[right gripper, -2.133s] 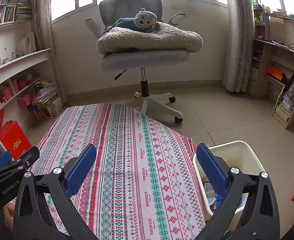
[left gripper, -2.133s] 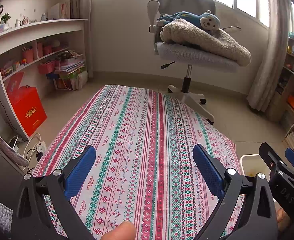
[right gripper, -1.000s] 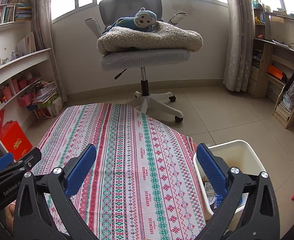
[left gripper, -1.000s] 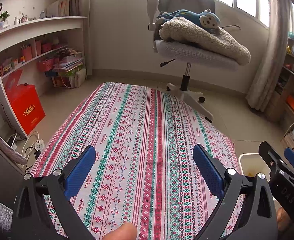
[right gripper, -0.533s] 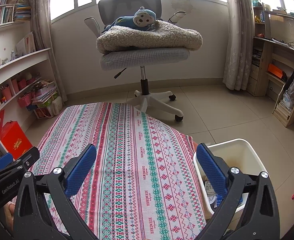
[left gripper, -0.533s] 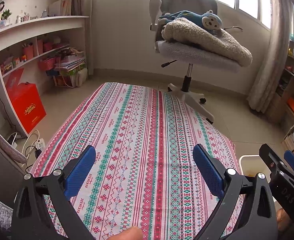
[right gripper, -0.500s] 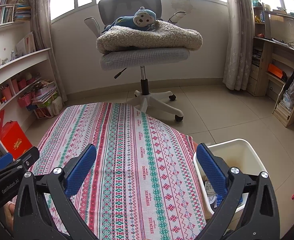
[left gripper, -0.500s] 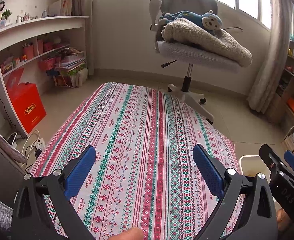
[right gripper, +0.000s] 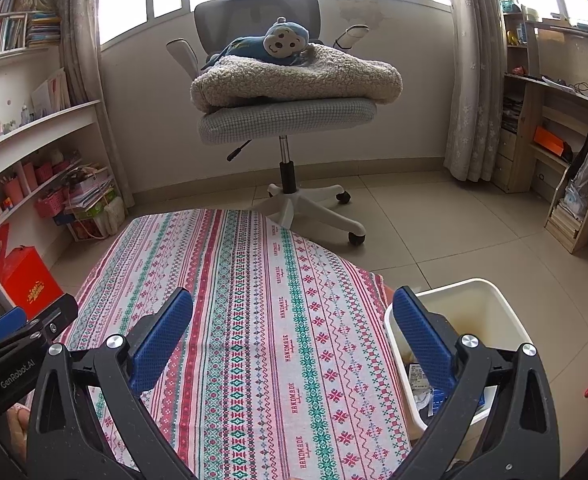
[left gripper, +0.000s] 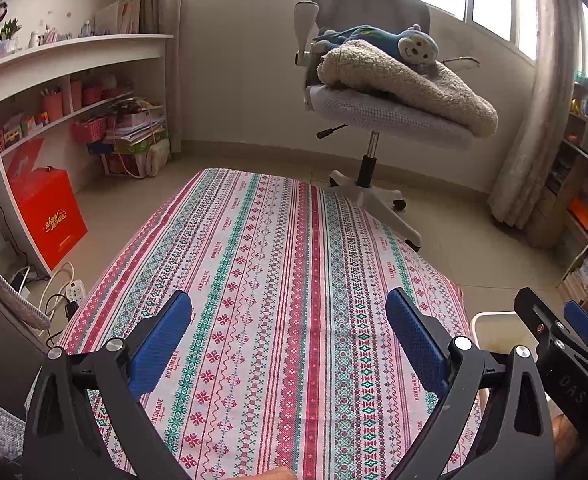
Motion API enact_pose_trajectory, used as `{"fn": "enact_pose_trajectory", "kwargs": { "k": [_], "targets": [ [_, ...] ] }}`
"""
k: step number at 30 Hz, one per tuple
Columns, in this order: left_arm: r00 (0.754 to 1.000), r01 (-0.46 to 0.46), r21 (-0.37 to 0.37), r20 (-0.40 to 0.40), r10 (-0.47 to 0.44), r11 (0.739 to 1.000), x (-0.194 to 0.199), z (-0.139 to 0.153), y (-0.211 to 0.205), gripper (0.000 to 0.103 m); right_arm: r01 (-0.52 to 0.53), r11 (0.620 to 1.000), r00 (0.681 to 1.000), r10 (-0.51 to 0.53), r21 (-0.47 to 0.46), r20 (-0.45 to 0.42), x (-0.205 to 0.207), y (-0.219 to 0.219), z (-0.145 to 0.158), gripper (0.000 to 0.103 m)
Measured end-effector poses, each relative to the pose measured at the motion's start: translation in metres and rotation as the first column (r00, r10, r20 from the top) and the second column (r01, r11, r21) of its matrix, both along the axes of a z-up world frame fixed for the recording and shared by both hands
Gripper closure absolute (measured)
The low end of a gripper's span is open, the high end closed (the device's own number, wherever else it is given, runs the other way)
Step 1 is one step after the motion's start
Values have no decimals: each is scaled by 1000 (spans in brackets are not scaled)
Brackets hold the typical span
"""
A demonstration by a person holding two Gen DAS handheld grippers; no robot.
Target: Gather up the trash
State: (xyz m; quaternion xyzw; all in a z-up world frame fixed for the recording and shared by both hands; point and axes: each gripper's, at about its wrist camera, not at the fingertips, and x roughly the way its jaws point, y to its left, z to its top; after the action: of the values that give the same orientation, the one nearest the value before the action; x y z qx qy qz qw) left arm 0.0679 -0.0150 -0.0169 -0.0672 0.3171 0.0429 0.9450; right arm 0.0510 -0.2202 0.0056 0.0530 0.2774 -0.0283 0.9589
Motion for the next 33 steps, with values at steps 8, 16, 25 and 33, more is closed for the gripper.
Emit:
{"fn": "enact_pose_trajectory", "kwargs": {
  "k": [8,16,25,33],
  "targets": [
    [1000,9,-2,8,-9,1000,1,1,-2,8,-4,1000,1000,4,0,-7,1,0,2,7],
    [999,29,-1,27,-29,1000,0,2,-4,14,-1,1000,1000,1,2,-7,0,0,2,7],
    [996,9,64,85,-14,998,-12,12,-16,7,8,1000,1000,-8,-2,3,-1,-1,4,7],
    [999,3,33,55,-5,999,-6,9,-10,7,9,1000,1000,-9,-11,8,-2,1,4,7]
  ]
}}
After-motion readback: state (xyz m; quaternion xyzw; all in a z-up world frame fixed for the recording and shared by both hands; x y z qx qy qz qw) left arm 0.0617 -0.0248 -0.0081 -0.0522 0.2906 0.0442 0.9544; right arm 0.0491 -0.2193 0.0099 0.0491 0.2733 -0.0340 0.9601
